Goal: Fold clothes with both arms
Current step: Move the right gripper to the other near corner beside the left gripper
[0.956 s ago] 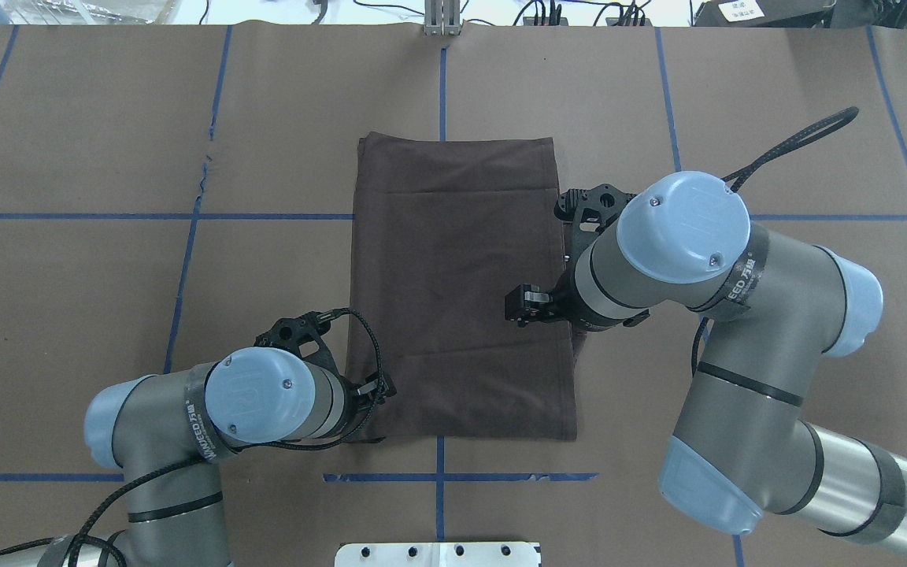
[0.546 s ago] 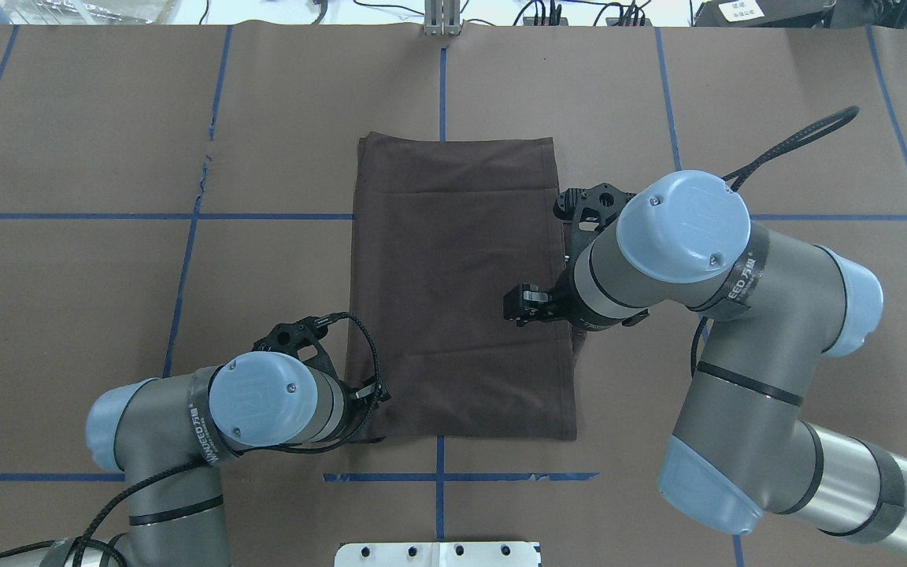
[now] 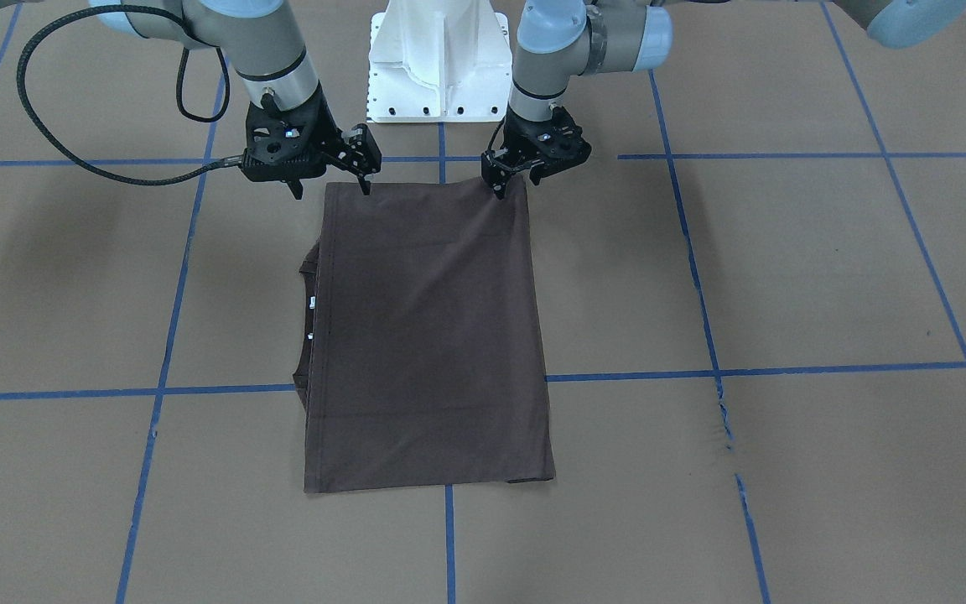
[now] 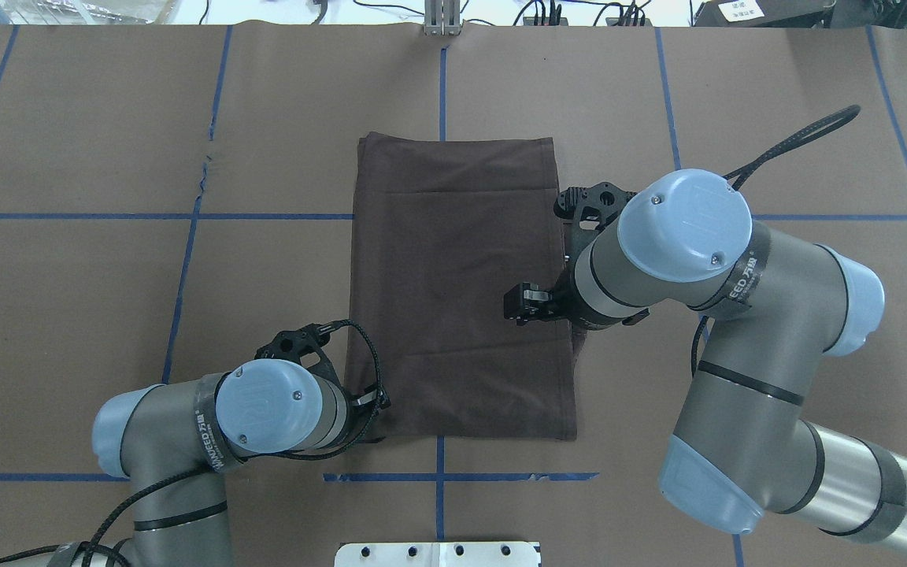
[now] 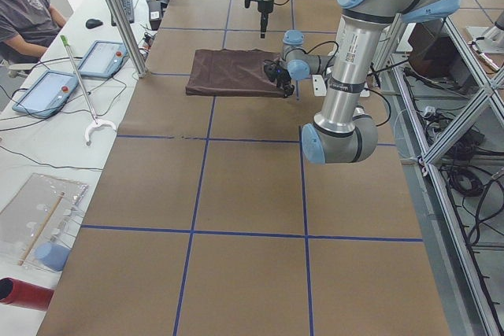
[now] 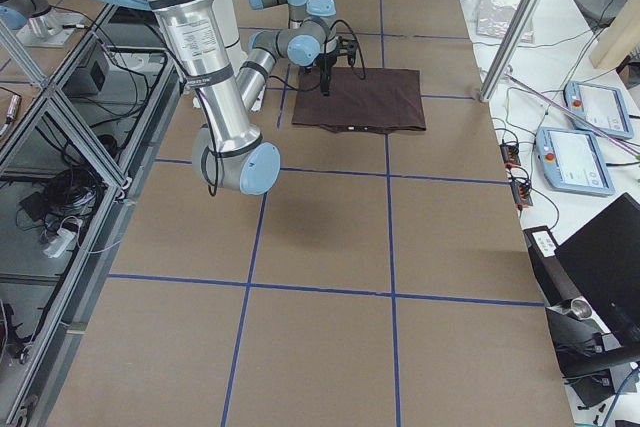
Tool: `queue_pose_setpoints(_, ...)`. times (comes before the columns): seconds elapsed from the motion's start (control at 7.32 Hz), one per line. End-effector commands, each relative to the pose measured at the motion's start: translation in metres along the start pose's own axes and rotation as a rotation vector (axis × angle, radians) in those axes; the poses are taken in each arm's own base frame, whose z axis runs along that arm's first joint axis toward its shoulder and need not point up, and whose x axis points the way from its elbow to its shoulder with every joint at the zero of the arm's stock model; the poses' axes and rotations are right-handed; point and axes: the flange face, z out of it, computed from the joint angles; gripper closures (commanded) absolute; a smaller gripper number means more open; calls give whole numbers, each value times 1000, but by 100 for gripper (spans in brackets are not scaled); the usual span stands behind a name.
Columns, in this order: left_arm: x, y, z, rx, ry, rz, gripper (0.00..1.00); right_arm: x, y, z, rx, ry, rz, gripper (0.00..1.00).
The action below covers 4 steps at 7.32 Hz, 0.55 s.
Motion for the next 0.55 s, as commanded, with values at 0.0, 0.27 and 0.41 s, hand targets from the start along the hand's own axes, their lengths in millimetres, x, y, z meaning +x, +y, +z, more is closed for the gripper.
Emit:
queue_pose_setpoints(0.0,1,5,1,-7,-1,2,31,0,0,0,-1,0,1,0)
queue_pose_setpoints(0.27,3,6,-1,-11,3,-11,65,1,-1,-1,0,-1,1,0)
queue_pose_setpoints(0.41,7,7,-4,-12,10,-22,85,1,0,0,0,0,1,0)
